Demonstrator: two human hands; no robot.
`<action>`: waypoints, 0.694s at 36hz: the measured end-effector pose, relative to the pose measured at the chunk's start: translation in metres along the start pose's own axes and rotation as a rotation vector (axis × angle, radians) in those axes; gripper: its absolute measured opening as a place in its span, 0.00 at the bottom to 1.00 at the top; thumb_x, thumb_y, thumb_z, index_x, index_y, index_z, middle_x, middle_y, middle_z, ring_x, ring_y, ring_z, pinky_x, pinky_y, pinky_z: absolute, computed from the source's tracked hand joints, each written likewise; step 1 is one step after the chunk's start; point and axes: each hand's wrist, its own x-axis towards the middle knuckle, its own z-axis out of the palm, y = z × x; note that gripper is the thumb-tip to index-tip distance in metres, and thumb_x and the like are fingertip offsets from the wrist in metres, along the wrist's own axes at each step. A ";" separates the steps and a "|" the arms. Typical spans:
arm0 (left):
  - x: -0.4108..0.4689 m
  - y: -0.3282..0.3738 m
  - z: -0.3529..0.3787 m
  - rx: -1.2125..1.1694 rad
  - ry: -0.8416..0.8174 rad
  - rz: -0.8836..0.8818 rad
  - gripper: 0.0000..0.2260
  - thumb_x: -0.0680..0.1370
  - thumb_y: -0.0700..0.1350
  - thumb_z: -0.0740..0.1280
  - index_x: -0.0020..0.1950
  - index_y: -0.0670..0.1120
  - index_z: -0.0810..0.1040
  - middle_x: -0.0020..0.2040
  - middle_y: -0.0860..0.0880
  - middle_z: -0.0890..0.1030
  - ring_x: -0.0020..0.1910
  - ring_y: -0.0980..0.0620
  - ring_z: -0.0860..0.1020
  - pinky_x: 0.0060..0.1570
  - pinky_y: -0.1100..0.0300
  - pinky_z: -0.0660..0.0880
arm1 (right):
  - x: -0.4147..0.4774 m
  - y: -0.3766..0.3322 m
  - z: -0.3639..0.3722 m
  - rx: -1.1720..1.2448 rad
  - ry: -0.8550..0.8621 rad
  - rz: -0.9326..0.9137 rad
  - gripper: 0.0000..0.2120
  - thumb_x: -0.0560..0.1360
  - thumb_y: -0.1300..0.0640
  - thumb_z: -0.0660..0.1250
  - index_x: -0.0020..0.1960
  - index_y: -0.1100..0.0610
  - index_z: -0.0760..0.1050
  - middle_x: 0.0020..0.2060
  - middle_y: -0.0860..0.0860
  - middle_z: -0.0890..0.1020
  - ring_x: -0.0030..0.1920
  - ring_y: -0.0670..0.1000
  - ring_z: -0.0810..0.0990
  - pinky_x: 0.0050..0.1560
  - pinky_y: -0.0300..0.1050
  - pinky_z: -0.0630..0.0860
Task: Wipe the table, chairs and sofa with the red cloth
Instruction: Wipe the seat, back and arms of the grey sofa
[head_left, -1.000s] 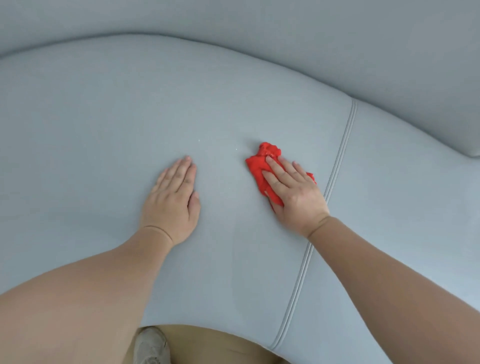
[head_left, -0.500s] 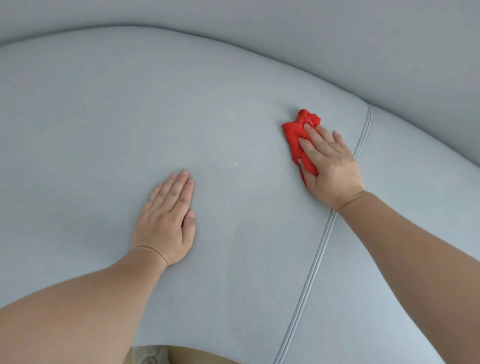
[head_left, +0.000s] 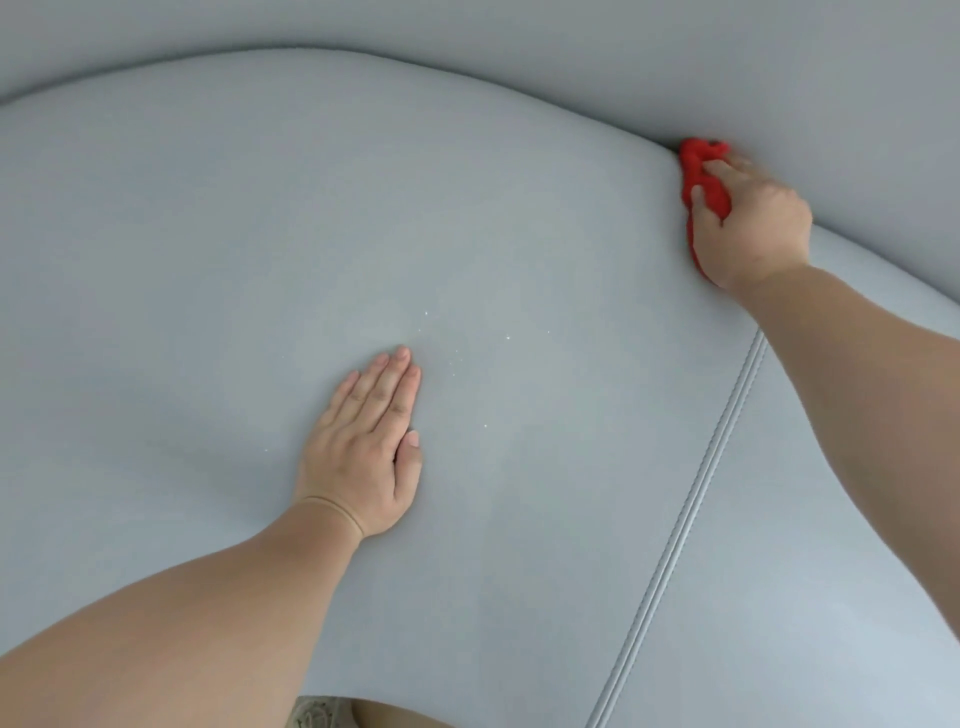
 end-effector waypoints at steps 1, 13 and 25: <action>0.000 -0.001 0.001 -0.001 0.001 0.003 0.25 0.77 0.45 0.52 0.72 0.36 0.65 0.73 0.41 0.64 0.73 0.44 0.61 0.73 0.49 0.55 | -0.001 0.001 0.001 0.000 0.017 -0.007 0.26 0.75 0.47 0.52 0.69 0.55 0.71 0.71 0.53 0.70 0.69 0.57 0.69 0.63 0.51 0.68; 0.000 0.000 0.001 0.017 0.009 0.007 0.25 0.76 0.45 0.52 0.72 0.37 0.65 0.73 0.41 0.64 0.73 0.44 0.61 0.73 0.50 0.54 | -0.014 -0.045 0.023 0.107 -0.009 -0.317 0.24 0.78 0.49 0.55 0.69 0.58 0.73 0.71 0.55 0.70 0.71 0.56 0.69 0.71 0.47 0.63; 0.000 0.002 0.000 0.019 0.000 -0.005 0.26 0.77 0.46 0.51 0.73 0.37 0.65 0.74 0.41 0.64 0.73 0.45 0.62 0.73 0.52 0.52 | -0.088 -0.094 0.038 0.160 -0.079 -0.471 0.24 0.77 0.49 0.55 0.64 0.62 0.77 0.67 0.58 0.75 0.68 0.59 0.72 0.69 0.48 0.64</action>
